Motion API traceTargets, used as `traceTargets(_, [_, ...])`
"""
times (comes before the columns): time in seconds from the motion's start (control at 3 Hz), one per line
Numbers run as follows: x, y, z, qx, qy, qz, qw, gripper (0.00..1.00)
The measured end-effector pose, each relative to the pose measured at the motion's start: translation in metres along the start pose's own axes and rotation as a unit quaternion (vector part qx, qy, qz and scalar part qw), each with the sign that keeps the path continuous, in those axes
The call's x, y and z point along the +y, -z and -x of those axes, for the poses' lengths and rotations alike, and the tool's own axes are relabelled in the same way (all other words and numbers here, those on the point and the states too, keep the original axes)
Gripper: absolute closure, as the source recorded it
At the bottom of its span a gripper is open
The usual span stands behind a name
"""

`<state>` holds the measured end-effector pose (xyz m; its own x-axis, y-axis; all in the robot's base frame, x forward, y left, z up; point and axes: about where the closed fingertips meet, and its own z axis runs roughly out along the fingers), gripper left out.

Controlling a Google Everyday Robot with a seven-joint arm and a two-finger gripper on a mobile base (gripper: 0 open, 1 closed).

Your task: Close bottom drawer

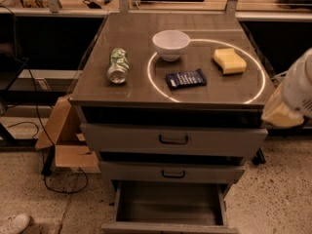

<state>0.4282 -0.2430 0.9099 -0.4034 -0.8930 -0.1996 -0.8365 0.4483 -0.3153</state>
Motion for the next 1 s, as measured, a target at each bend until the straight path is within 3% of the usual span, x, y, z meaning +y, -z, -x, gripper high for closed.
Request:
traceTargets(0.33, [0.019, -0.05, -0.019, 0.008, -0.033, 0.013, 0.9993, 1.0])
traceTargets(0.67, [0.049, -0.101, -0.045, 0.024, -0.062, 0.048, 0.9966, 1.0])
traceTargets(1.0, [0.056, -0.109, -0.05, 0.028, -0.065, 0.056, 0.9959, 1.0])
